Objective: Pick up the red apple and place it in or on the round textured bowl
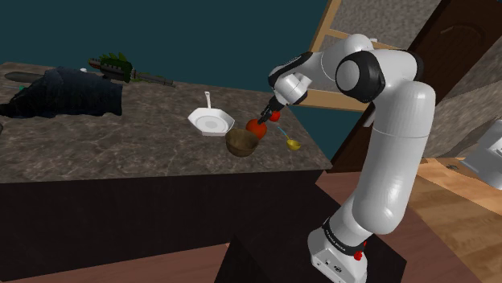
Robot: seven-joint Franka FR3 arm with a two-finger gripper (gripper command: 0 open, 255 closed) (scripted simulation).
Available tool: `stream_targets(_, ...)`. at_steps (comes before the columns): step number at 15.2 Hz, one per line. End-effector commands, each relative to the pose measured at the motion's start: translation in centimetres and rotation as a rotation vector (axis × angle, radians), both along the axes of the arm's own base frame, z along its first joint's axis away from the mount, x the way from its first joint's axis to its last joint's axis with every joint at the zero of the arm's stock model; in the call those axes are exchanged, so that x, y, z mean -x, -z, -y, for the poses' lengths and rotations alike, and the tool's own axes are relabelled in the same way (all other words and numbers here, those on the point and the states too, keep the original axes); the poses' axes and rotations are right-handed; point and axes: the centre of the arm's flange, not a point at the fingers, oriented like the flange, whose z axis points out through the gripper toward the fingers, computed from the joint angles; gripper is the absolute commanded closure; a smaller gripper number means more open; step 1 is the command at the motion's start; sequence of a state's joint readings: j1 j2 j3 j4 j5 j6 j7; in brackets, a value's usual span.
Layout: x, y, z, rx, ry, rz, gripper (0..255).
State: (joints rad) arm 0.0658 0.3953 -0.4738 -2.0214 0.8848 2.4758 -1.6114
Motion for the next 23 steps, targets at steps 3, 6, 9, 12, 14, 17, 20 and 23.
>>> stream_targets(3, -0.1, 0.1, 0.0, 0.0, 0.0, 0.0, 0)
stream_targets(6, 0.0, 0.1, 0.0, 0.0, 0.0, 0.0, 255)
stream_targets(9, 0.0, 0.1, 0.0, 0.0, 0.0, 0.0, 255)
stream_targets(12, 0.0, 0.1, 0.0, 0.0, 0.0, 0.0, 255)
stream_targets(14, 0.0, 0.1, 0.0, 0.0, 0.0, 0.0, 255)
stream_targets(17, -0.1, -1.0, 0.0, 0.0, 0.0, 0.0, 255)
stream_targets(20, -0.1, -2.5, 0.0, 0.0, 0.0, 0.0, 255)
stream_targets(23, -0.1, -4.1, 0.0, 0.0, 0.0, 0.0, 255)
